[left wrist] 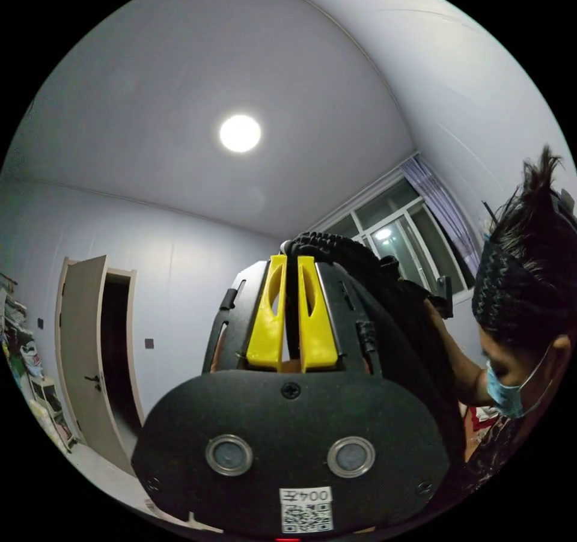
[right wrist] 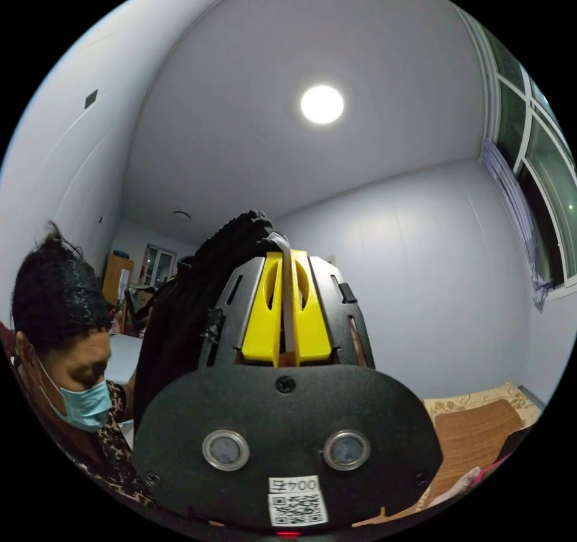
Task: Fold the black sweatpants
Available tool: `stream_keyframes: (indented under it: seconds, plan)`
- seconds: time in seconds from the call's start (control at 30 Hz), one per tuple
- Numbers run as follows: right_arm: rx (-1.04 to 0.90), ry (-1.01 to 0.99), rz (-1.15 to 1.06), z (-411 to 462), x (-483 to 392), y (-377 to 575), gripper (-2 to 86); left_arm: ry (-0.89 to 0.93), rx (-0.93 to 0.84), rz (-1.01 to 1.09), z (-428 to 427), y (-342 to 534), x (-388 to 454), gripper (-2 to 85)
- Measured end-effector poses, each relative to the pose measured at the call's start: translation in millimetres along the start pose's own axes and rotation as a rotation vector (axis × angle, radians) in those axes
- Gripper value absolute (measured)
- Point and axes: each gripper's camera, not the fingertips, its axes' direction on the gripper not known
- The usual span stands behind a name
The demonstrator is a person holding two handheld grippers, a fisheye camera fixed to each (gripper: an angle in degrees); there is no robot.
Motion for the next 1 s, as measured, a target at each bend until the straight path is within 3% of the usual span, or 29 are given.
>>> stream_keyframes:
  seconds: [0.23, 0.37, 0.4, 0.47, 0.63, 0.73, 0.8, 1.0]
  plan:
    - [-0.157, 0.185, 0.066, 102.5, 109.5, 78.3, 2.9, -0.145, -0.215, -0.053, 126.4, 132.3, -84.0, 3.5]
    - [-0.459, 0.368, 0.022, 253.5, 246.4, 152.0, 6.0, -0.314, -0.439, 0.005, 291.8, 260.6, -172.0, 6.0]
    - [-0.594, 0.441, 0.036, 295.0, 292.0, 174.5, 10.2, -0.344, -0.560, -0.013, 335.5, 301.5, -203.3, 7.5]
    - [-0.685, 0.579, 0.040, 325.6, 343.5, 206.9, 14.7, -0.411, -0.680, -0.045, 373.3, 362.1, -243.6, 10.2]
    - [-0.649, 0.632, 0.116, 296.6, 410.9, 309.5, 15.1, -0.367, -0.736, -0.121, 358.8, 511.6, -287.6, 12.0]
    - [-0.764, 0.558, 0.191, 250.2, 428.0, 401.4, 13.3, -0.303, -0.905, -0.105, 320.8, 622.0, -283.3, 11.9]
    - [-0.865, 0.516, 0.292, 196.9, 425.3, 479.2, 12.4, -0.220, -1.035, -0.171, 267.3, 706.5, -267.0, 11.4]
    - [-1.035, 0.464, 0.702, 50.4, 358.1, 626.8, 11.1, -0.047, -1.243, -0.304, 125.6, 827.7, -170.5, 9.4]
